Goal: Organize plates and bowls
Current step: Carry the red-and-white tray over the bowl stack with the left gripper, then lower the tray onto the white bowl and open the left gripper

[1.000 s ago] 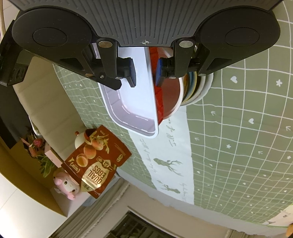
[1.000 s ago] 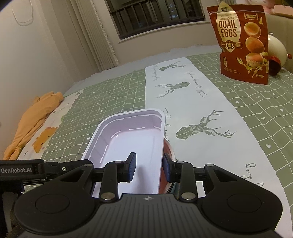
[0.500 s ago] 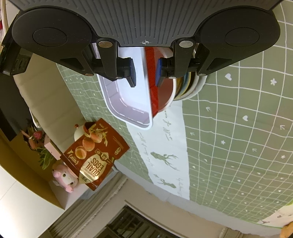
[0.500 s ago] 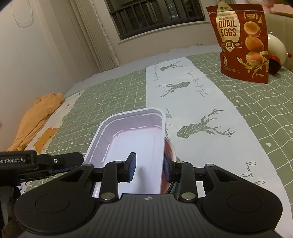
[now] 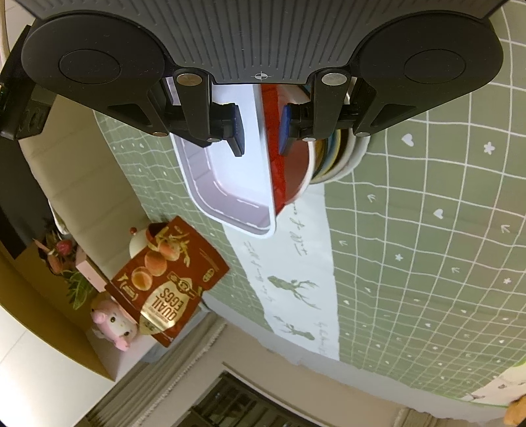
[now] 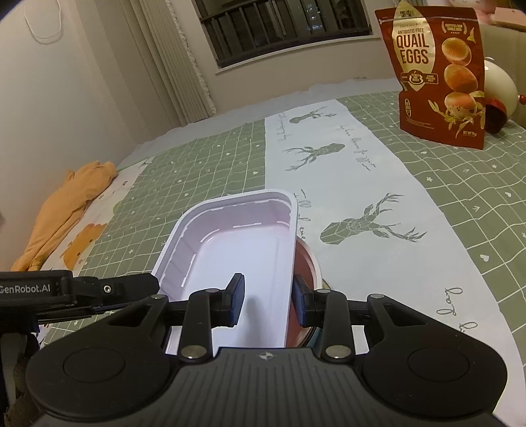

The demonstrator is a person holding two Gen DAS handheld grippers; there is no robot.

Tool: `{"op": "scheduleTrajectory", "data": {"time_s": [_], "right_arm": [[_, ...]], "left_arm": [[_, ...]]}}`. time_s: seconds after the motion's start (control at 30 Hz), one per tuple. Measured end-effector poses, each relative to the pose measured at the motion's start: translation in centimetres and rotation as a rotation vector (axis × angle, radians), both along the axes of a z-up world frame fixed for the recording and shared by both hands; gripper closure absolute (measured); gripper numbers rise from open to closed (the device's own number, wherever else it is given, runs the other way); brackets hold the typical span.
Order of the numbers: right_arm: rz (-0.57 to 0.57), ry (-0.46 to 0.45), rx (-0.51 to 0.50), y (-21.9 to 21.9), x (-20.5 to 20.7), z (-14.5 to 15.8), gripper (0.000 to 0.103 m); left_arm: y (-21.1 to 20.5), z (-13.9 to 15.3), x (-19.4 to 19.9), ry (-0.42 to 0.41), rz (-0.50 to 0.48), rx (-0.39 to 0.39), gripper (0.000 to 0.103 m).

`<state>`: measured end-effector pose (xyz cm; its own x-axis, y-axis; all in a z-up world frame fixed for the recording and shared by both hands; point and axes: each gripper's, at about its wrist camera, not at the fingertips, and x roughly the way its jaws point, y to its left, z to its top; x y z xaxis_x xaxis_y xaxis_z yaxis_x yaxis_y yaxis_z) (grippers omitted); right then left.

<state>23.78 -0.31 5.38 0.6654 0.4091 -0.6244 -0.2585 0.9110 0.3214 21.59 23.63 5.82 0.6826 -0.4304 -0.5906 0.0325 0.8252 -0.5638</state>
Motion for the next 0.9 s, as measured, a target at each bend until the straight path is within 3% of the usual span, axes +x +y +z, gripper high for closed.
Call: {"op": "scheduleTrajectory", "data": {"time_s": [0.47, 0.53, 0.7, 0.83, 0.9], "right_arm": [[-0.018, -0.031, 0.01, -0.9, -1.1, 0.6, 0.072], [-0.021, -0.044, 0.009, -1.2, -1.6, 0.8, 0.072], [-0.015, -0.1, 0.014, -1.8, -3.2, 1.7, 0.072], [-0.002, -0.168, 0.043, -2.9, -5.8, 2.2, 0.072], [0.013, -0.206, 0.042, -3.2, -7.6, 2.2, 0.062]], "left_arm": [[-0.1, 0.7, -1.0, -0.048, 0.031, 0.031, 0.079], [0.1, 1.0, -1.9, -0.076, 0.065, 0.023, 0.078], [-1.4, 2.4, -6.1, -0.22, 0.163, 0.156, 0.078], [-3.3, 2.6, -9.8, -0.296, 0.194, 0.203, 0.078], [-4.4, 2.3, -11.4, -0.326, 0.2, 0.23, 0.078]]}}
